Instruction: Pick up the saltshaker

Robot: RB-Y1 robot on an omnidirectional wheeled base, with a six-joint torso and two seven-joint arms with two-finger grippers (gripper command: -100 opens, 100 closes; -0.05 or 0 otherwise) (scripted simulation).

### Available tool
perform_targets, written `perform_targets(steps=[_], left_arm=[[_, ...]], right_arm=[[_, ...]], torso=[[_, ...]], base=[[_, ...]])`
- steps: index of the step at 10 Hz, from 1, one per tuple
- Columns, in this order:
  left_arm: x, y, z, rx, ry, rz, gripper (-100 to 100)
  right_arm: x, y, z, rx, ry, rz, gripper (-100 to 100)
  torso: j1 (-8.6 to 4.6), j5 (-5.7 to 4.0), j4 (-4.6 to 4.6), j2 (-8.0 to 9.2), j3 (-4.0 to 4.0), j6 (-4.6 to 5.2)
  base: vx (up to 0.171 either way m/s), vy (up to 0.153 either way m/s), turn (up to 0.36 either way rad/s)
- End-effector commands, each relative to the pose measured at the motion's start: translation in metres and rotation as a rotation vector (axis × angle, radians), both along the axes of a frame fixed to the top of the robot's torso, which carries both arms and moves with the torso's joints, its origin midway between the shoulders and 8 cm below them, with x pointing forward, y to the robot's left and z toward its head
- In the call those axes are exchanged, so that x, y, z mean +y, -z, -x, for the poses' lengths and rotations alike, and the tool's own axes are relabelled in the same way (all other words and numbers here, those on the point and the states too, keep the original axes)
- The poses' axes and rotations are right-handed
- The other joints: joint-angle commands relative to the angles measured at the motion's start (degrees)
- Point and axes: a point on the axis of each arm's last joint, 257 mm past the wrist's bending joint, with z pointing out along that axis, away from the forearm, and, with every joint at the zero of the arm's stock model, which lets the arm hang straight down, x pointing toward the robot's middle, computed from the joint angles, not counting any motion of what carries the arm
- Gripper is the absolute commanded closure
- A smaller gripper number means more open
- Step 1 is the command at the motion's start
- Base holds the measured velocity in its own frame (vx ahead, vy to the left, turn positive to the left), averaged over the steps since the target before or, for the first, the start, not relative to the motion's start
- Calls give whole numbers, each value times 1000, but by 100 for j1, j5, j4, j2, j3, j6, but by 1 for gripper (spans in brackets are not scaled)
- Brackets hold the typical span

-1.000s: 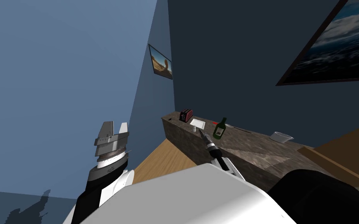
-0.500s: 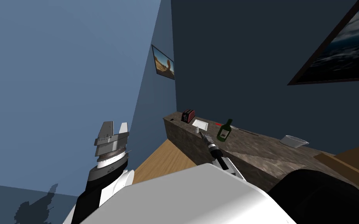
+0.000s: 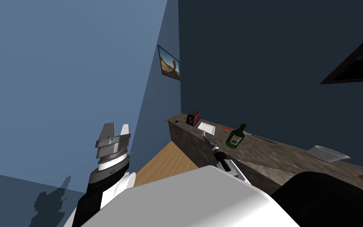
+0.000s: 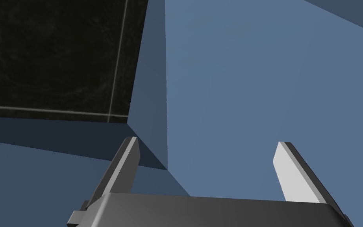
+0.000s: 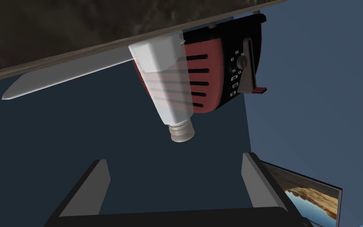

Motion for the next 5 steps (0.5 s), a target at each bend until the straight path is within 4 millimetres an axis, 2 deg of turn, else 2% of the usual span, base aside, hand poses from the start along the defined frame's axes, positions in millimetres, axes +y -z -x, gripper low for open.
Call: perform_targets(steps=[1,3,5], left_arm=[[0,0,0,0,0,0,0],[0,0,0,0,0,0,0],[0,0,0,0,0,0,0]], right_arm=[[-9,9,0,35,11,59,-100],[-20,17,1,74,21,125,-100],[-40,27,3,129,32,229,-100]], torso=[[0,0,0,0,0,0],[-2,0,0,-1,0,0],[-4,0,1,2,1,-1]], base=[[63,29,84],[58,21,83],[61,21,118]])
